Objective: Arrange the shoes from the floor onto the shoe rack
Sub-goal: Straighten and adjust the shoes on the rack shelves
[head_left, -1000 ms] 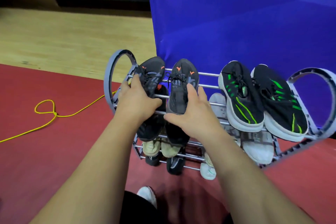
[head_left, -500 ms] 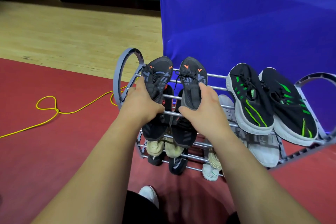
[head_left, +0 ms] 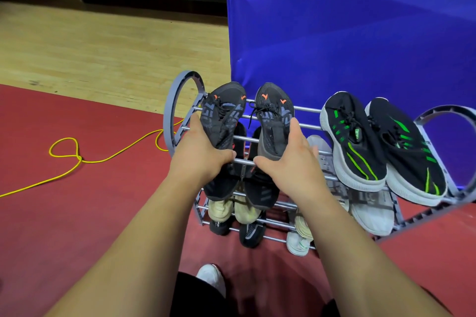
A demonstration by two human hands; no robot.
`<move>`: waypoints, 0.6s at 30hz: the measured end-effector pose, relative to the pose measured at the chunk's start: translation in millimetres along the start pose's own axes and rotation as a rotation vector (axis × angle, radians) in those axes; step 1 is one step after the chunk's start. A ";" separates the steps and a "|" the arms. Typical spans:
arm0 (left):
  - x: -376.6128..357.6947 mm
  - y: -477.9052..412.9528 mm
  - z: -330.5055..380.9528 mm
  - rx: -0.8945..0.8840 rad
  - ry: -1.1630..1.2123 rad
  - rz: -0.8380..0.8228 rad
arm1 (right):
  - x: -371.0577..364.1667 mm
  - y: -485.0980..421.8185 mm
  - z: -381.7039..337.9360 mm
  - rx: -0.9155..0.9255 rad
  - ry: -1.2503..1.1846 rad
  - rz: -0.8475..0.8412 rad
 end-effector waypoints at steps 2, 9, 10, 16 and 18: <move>-6.4 0.6 1.8 -0.027 -0.001 -0.001 | -1.4 0.5 0.3 -0.001 -0.029 0.010; -3.7 1.3 1.8 -0.086 -0.010 -0.113 | -16.9 7.6 -6.5 0.003 -0.009 0.075; -2.2 2.5 0.2 -0.084 -0.011 -0.128 | -18.3 9.0 -7.4 0.009 -0.003 0.091; 8.3 0.6 -9.4 -0.082 -0.009 -0.187 | -31.8 15.7 -10.4 0.043 0.062 0.076; 11.2 -0.8 -12.6 -0.087 -0.011 -0.201 | -33.5 16.2 -9.4 0.051 0.054 0.067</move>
Point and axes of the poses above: each hand's wrist, its own y-axis away from the middle knuckle, its own x-axis out of the back of the hand, z = x × y, the point moved 1 cm from there along -y, towards the middle knuckle, and after that the axes turned 14 degrees about -z, right-handed, at the moved point
